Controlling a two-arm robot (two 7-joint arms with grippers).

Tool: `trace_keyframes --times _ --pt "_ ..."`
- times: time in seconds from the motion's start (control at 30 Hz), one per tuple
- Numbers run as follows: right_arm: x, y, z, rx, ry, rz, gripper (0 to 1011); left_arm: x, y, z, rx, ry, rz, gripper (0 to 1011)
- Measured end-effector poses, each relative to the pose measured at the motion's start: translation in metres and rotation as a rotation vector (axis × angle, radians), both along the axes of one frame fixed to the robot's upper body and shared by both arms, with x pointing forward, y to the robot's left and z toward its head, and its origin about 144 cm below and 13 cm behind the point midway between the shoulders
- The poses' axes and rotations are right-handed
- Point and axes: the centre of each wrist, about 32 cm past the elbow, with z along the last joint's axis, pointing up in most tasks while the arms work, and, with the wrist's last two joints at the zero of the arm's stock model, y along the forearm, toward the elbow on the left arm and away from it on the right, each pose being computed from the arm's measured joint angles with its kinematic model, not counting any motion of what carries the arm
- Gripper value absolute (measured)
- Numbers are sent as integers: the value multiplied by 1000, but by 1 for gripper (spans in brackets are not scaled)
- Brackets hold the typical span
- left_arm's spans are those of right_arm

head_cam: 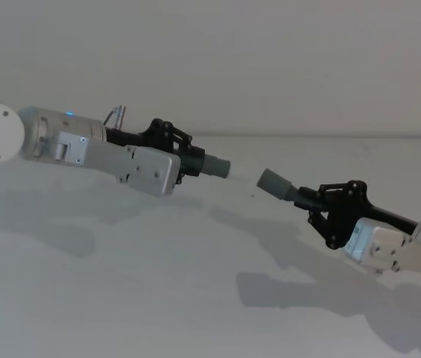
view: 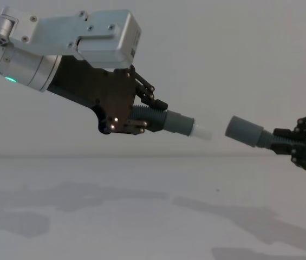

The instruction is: Use both hands to pick up one end of the pipe from the table, align the ends, and insert them.

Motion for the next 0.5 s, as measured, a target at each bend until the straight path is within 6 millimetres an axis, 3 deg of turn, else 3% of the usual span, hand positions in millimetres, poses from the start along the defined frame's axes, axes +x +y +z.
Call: trace_keyframes --times 0.5 --pt "15 7 -3 34 2 16 119 0 0 0 2 -1 -2 305"
